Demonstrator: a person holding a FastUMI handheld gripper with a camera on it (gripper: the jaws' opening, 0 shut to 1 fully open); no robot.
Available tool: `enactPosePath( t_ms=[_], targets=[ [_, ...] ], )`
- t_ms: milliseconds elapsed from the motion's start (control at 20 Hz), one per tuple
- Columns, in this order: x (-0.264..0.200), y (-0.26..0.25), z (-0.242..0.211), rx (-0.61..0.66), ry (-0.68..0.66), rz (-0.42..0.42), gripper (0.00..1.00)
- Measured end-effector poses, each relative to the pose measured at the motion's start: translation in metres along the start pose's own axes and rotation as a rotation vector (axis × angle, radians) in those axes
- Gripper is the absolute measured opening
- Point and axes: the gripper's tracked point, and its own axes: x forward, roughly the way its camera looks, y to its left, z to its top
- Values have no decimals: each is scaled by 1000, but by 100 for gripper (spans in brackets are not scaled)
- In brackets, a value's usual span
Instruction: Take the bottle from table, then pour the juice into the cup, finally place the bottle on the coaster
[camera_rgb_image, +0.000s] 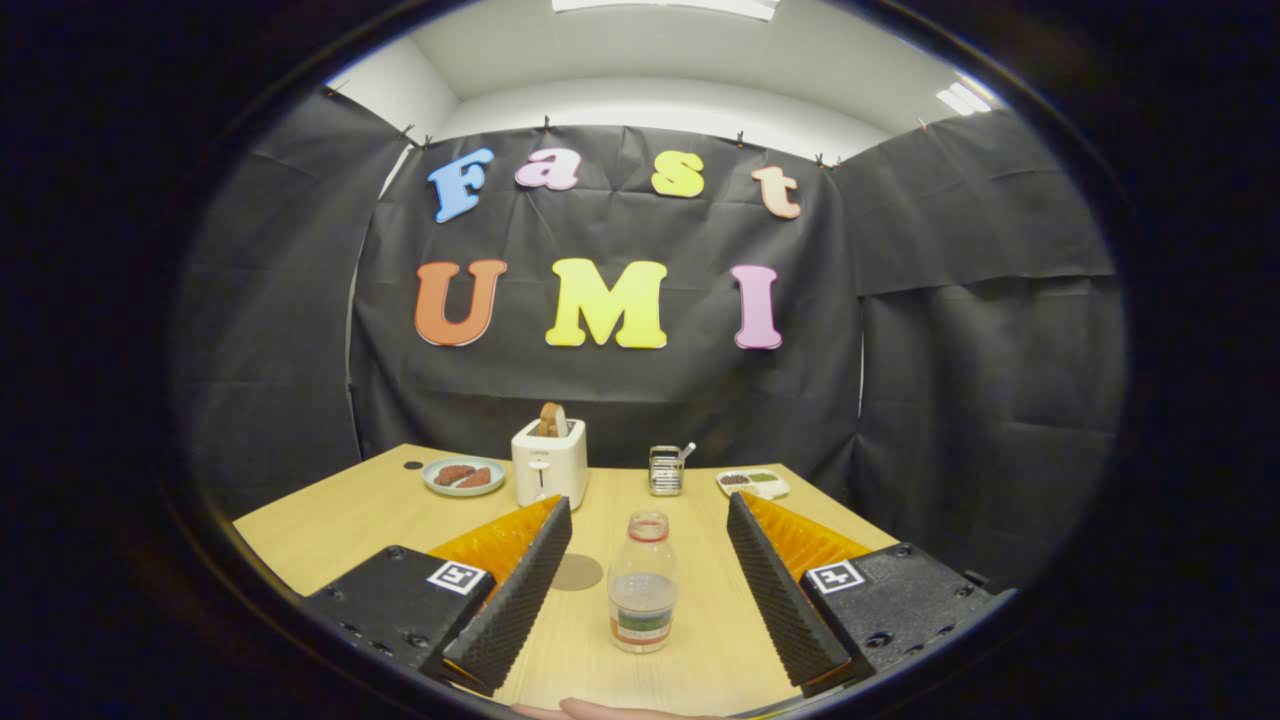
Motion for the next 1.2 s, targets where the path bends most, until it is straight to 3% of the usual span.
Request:
enactPosePath(
  t_ms=[550, 950, 1200],
  targets=[
    [56, 2, -96, 56, 195, 34, 100],
    [75, 5, -117, -75, 115, 40, 100],
    [88, -1, -133, 20, 130, 14, 100]
  ],
)
